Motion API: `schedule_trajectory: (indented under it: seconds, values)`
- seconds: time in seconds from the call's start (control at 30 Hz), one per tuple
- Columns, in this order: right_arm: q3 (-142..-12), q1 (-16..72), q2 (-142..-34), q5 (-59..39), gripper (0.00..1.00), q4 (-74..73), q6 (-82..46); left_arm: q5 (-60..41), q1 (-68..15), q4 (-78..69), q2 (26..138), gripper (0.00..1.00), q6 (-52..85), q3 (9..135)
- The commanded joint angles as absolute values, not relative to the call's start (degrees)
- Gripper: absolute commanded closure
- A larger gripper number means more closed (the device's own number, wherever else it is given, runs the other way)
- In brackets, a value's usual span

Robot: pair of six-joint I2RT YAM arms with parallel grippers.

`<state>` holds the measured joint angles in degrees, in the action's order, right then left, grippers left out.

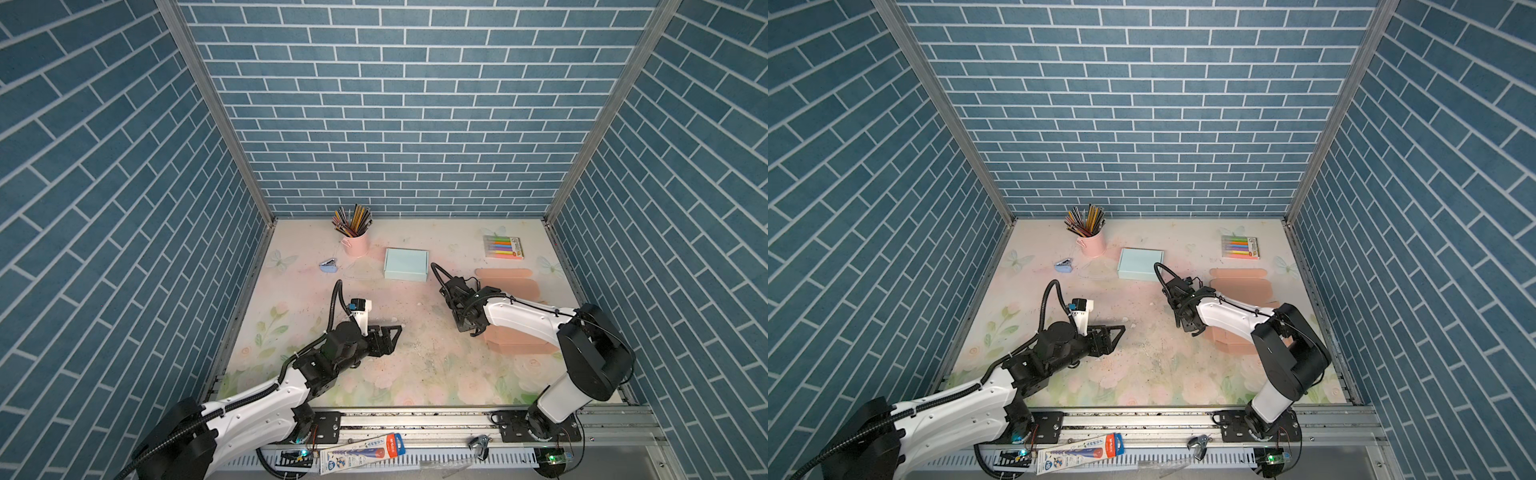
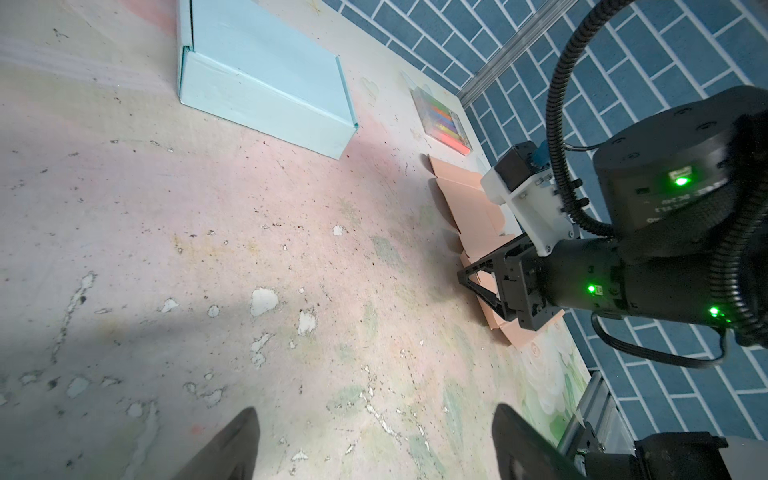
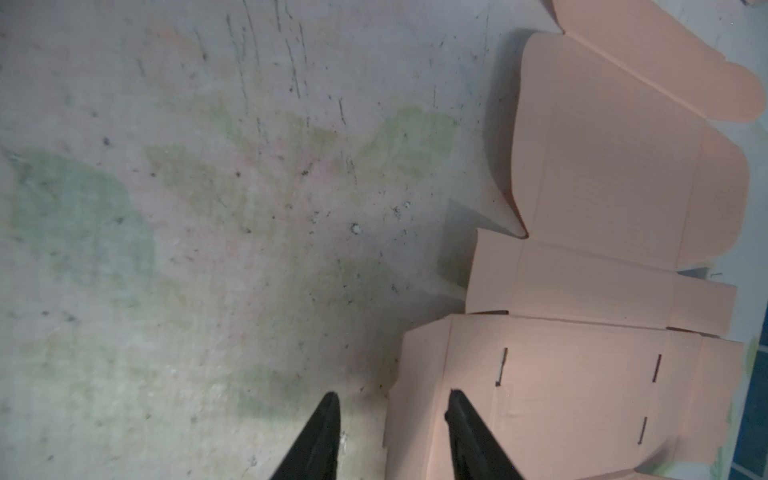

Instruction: Fold the paper box

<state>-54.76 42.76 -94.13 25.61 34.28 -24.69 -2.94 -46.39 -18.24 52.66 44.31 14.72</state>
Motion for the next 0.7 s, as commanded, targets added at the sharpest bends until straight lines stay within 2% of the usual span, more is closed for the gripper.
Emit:
schedule_trajectory:
  seconds: [0.0, 0.07, 0.27, 0.67]
  values:
    - [-56.19, 43.07, -96.28, 29.07, 0.60, 37.39, -26.22, -3.24, -45.95, -18.03, 52.28, 0.12, 43.87, 14.46]
    - [-56.44, 43.08, -97.15, 29.72, 0.68, 37.81, -26.41, -3.18, -45.87, -18.14, 52.34, 0.12, 43.86, 14.39]
    - [-56.66, 43.16, -97.88, 31.69, 0.80, 39.11, -27.22, -3.07, -45.87, -18.72, 52.60, 0.12, 43.95, 13.88]
    - [-57.76, 44.99, -97.65, 34.27, 0.92, 42.13, -28.87, -3.06, -45.74, -19.27, 52.48, 0.12, 44.05, 13.19]
